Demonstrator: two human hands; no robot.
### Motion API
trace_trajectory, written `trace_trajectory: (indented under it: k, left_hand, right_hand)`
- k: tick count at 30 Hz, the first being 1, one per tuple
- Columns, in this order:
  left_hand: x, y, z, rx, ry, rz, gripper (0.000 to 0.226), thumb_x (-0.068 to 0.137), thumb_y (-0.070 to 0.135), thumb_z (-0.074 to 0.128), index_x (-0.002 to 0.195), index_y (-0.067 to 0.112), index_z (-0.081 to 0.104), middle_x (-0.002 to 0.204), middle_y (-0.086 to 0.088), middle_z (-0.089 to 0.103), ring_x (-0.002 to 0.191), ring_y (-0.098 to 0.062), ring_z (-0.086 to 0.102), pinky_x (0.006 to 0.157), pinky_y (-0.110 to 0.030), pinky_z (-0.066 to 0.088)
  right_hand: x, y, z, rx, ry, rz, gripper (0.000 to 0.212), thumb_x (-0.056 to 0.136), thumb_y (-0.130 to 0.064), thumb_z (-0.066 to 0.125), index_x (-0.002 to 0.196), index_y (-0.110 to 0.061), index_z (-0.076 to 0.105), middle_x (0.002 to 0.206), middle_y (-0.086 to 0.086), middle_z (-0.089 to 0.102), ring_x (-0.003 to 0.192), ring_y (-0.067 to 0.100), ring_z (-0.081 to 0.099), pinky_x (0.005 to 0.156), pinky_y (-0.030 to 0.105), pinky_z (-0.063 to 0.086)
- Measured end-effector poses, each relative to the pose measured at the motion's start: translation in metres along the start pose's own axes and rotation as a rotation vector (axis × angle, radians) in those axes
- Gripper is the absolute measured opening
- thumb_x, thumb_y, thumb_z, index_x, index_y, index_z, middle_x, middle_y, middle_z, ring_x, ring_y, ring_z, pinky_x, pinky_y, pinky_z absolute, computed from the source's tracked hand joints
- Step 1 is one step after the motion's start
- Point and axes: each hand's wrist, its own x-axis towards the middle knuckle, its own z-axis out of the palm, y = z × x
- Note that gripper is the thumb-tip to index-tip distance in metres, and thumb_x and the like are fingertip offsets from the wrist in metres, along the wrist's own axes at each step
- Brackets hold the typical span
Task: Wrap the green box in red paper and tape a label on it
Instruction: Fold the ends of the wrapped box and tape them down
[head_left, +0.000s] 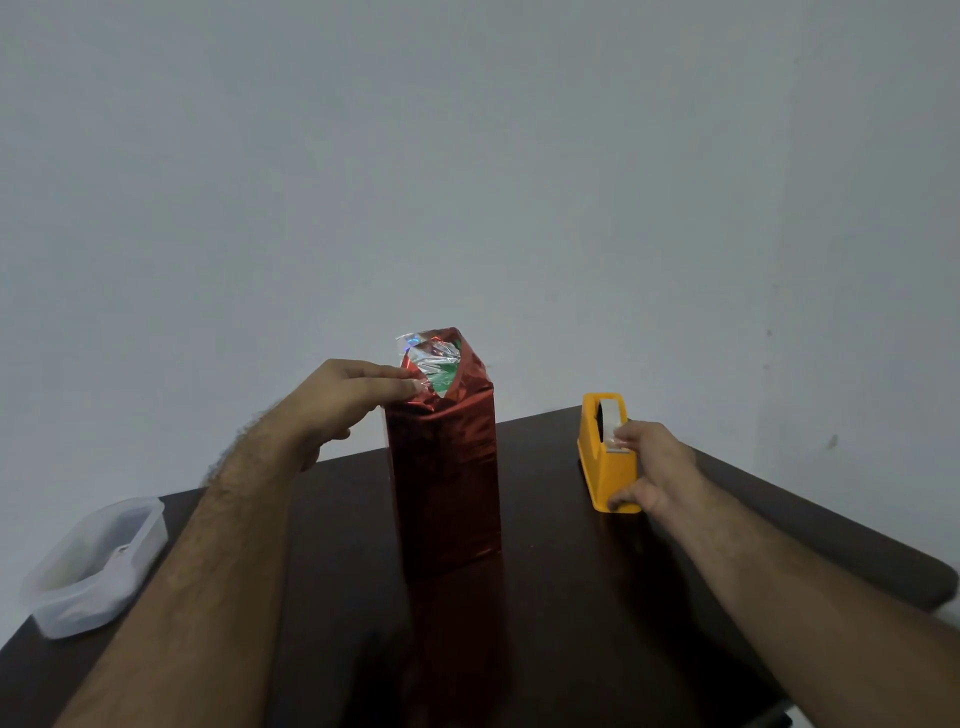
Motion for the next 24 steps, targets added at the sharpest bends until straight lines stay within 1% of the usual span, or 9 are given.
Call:
trace_trajectory:
  k: [4, 7, 10, 13, 15, 17, 18, 20, 24]
  left_hand:
    - [-0.001, 0.001, 0.001, -0.003, -0.002, -0.003, 0.039, 0.067, 0.056, 0.087, 0.104, 0.046, 0.082, 0.118, 0.015, 0.076, 0.127, -0.016, 0.059, 0.1, -0.05, 0.047]
    - [0.0, 0.0, 0.001, -0.009, 0.01, -0.004, 0.034, 0.069, 0.054, 0.088, 0.102, 0.046, 0.082, 0.118, 0.015, 0.076, 0.127, -0.016, 0.058, 0.101, -0.051, 0.046]
    - [0.003, -0.002, 0.0, -0.014, 0.024, -0.007, 0.022, 0.081, 0.047, 0.085, 0.102, 0.044, 0.083, 0.115, 0.016, 0.077, 0.126, -0.015, 0.058, 0.102, -0.051, 0.046]
    - [0.004, -0.003, 0.001, -0.018, 0.03, -0.004, 0.023, 0.082, 0.045, 0.085, 0.105, 0.041, 0.083, 0.113, 0.017, 0.077, 0.123, -0.012, 0.059, 0.101, -0.049, 0.046]
    - [0.004, -0.002, 0.001, -0.026, 0.028, 0.0, 0.021, 0.083, 0.043, 0.085, 0.104, 0.038, 0.084, 0.105, 0.02, 0.078, 0.117, -0.01, 0.06, 0.096, -0.044, 0.046]
    - [0.004, -0.001, 0.002, -0.046, 0.017, 0.007, 0.014, 0.087, 0.037, 0.083, 0.101, 0.033, 0.083, 0.085, 0.029, 0.077, 0.106, 0.0, 0.058, 0.09, -0.038, 0.043]
    - [0.003, 0.0, 0.002, -0.056, 0.009, 0.015, 0.012, 0.089, 0.033, 0.081, 0.101, 0.032, 0.082, 0.077, 0.032, 0.074, 0.1, 0.005, 0.056, 0.089, -0.035, 0.041]
    - [0.002, 0.002, 0.002, -0.071, 0.01, 0.029, 0.011, 0.091, 0.029, 0.08, 0.102, 0.031, 0.08, 0.07, 0.036, 0.07, 0.094, 0.009, 0.054, 0.091, -0.032, 0.038]
    - [0.003, 0.003, 0.003, -0.082, 0.023, 0.03, 0.013, 0.091, 0.03, 0.08, 0.104, 0.03, 0.081, 0.069, 0.037, 0.069, 0.091, 0.011, 0.052, 0.096, -0.033, 0.035]
  right_hand:
    - [-0.006, 0.0, 0.002, 0.013, -0.023, 0.002, 0.083, 0.078, -0.013, 0.085, 0.151, -0.012, 0.044, 0.146, 0.015, 0.047, 0.138, 0.054, 0.043, 0.1, 0.089, 0.03]
    - [-0.011, -0.002, 0.003, -0.029, -0.056, -0.021, 0.08, 0.08, -0.018, 0.088, 0.15, -0.012, 0.049, 0.143, 0.01, 0.053, 0.134, 0.051, 0.048, 0.101, 0.086, 0.034]
    - [-0.018, -0.004, 0.005, -0.103, 0.033, -0.051, 0.064, 0.083, -0.026, 0.087, 0.14, -0.017, 0.058, 0.133, 0.011, 0.062, 0.119, 0.044, 0.061, 0.101, 0.072, 0.047]
    - [-0.008, -0.008, 0.008, -0.118, 0.117, -0.084, 0.051, 0.078, -0.035, 0.091, 0.118, -0.013, 0.07, 0.122, 0.008, 0.069, 0.107, 0.038, 0.066, 0.1, 0.06, 0.053]
    - [0.007, -0.01, 0.012, -0.135, 0.129, -0.11, 0.044, 0.074, -0.038, 0.093, 0.105, -0.012, 0.075, 0.12, 0.01, 0.072, 0.102, 0.036, 0.068, 0.095, 0.056, 0.057]
    - [0.0, -0.018, 0.014, -0.202, 0.143, -0.081, 0.044, 0.08, -0.036, 0.089, 0.113, -0.011, 0.074, 0.127, 0.014, 0.069, 0.108, 0.038, 0.067, 0.091, 0.051, 0.057]
    - [-0.008, -0.023, 0.013, -0.235, 0.126, -0.057, 0.046, 0.087, -0.032, 0.084, 0.125, -0.01, 0.07, 0.135, 0.017, 0.065, 0.117, 0.04, 0.065, 0.09, 0.051, 0.056]
    - [-0.014, -0.028, 0.012, -0.262, 0.05, -0.001, 0.055, 0.096, -0.024, 0.07, 0.146, -0.009, 0.054, 0.152, 0.018, 0.053, 0.136, 0.042, 0.054, 0.099, 0.058, 0.05]
    - [-0.024, -0.021, 0.022, -0.087, 0.138, 0.057, 0.066, 0.093, -0.012, 0.076, 0.152, -0.016, 0.047, 0.158, 0.015, 0.041, 0.14, 0.051, 0.043, 0.096, 0.081, 0.045]
